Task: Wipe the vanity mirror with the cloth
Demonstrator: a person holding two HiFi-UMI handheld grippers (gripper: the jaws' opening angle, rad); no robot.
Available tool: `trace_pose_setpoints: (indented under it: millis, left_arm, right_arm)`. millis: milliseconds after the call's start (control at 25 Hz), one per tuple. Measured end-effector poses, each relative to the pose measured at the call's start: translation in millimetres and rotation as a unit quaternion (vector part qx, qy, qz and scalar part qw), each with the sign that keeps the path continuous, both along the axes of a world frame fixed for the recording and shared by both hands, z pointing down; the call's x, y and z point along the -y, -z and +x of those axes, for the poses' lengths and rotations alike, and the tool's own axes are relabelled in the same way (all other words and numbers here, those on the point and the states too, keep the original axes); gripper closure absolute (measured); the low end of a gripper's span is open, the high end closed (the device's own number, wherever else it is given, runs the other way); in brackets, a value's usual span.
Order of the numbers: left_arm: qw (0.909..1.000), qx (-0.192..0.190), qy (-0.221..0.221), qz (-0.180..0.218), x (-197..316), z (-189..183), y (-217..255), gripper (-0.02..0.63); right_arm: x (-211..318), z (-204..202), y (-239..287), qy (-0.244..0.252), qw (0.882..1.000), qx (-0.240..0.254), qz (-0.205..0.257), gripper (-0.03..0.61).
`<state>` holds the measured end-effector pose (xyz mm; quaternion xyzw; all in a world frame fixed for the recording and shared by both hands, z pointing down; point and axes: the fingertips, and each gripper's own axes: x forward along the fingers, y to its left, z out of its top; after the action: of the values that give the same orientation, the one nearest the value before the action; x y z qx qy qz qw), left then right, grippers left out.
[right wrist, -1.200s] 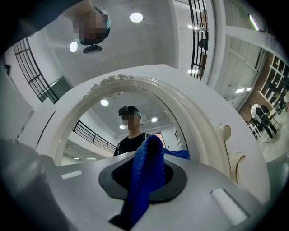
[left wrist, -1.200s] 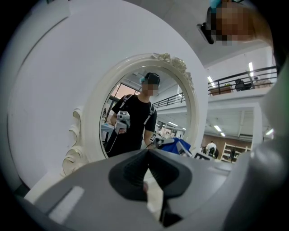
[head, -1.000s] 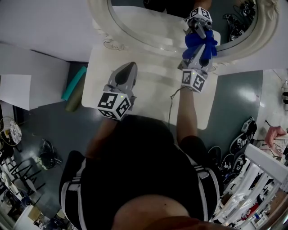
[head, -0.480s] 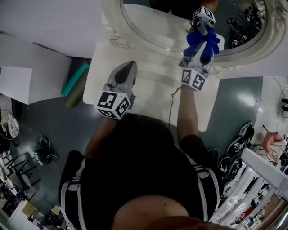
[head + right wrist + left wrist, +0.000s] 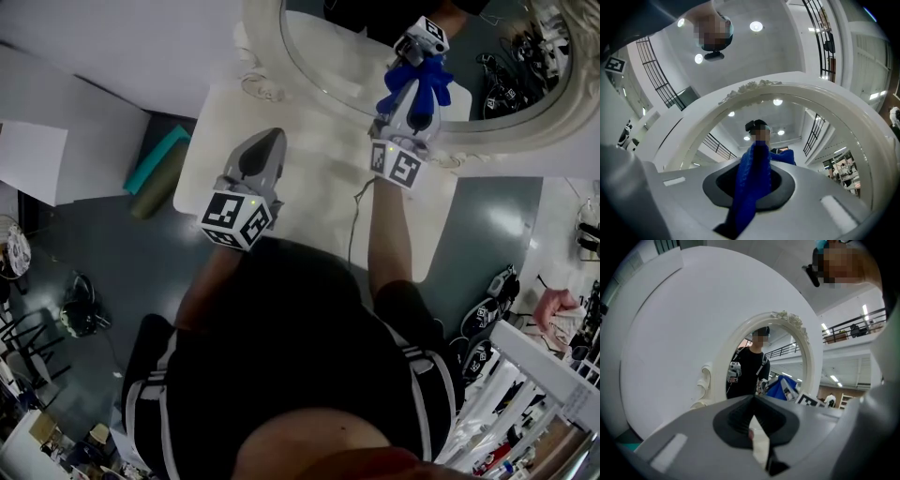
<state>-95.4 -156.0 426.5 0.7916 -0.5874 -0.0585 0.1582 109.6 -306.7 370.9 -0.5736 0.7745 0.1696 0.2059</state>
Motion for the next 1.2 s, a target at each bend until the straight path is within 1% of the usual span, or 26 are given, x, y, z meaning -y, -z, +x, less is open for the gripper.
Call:
trace_pose_setpoints:
  millis: [200, 440, 600, 760, 880, 960, 1040, 1120, 1200]
  left_arm:
    - [1.0, -0.004, 0.008, 0.001, -3.0, -6.5, 1.5, 0.603]
    - [0.9999, -0.005, 0.011, 0.0, -11.7, -9.0, 3.1, 0.603]
    - [0.9999, -0.006, 0.009, 0.001, -10.4, -17.4, 2.1, 0.604]
    - [0.9999, -0.007, 0.007, 0.002, -9.0, -11.4, 3.4, 0.603]
    - [0.9999, -0.011, 0.012, 0.0, -9.2, -25.5, 0.4, 0.603]
    - [0.9998, -0.013, 0.015, -0.002, -9.8, -36.5, -0.8, 0.604]
    - [0.9998, -0.013, 0.017, -0.002, -8.7, -34.8, 0.2, 0.603]
    - [0.9998, -0.014, 0.017, -0.002, -6.9, -25.2, 3.2, 0.603]
    - [0.9997, -0.015, 0.016, -0.004, -7.4, -26.0, 2.5, 0.603]
  right_arm:
    - [-0.3, -21.8, 6.0, 0.013, 1.0, -0.026, 0.01, 0.541]
    - [-5.4, -33.2, 10.8, 0.016, 0.998, -0.051, 0.017, 0.541]
    - [-4.2, -57.2, 7.5, 0.025, 0.997, -0.075, 0.02, 0.543]
    - [-4.0, -68.7, 5.2, 0.033, 0.993, -0.105, 0.03, 0.542]
    - [-5.5, -97.8, 1.7, 0.039, 0.989, -0.136, 0.049, 0.543]
    - [-5.9, -115.8, -2.6, 0.041, 0.987, -0.149, 0.052, 0.543]
    - [-4.2, -118.4, -6.4, 0.045, 0.986, -0.155, 0.047, 0.542]
    - [-2.1, -113.2, -6.0, 0.05, 0.985, -0.156, 0.047, 0.542]
    - [-2.0, -121.5, -10.1, 0.057, 0.984, -0.16, 0.044, 0.543]
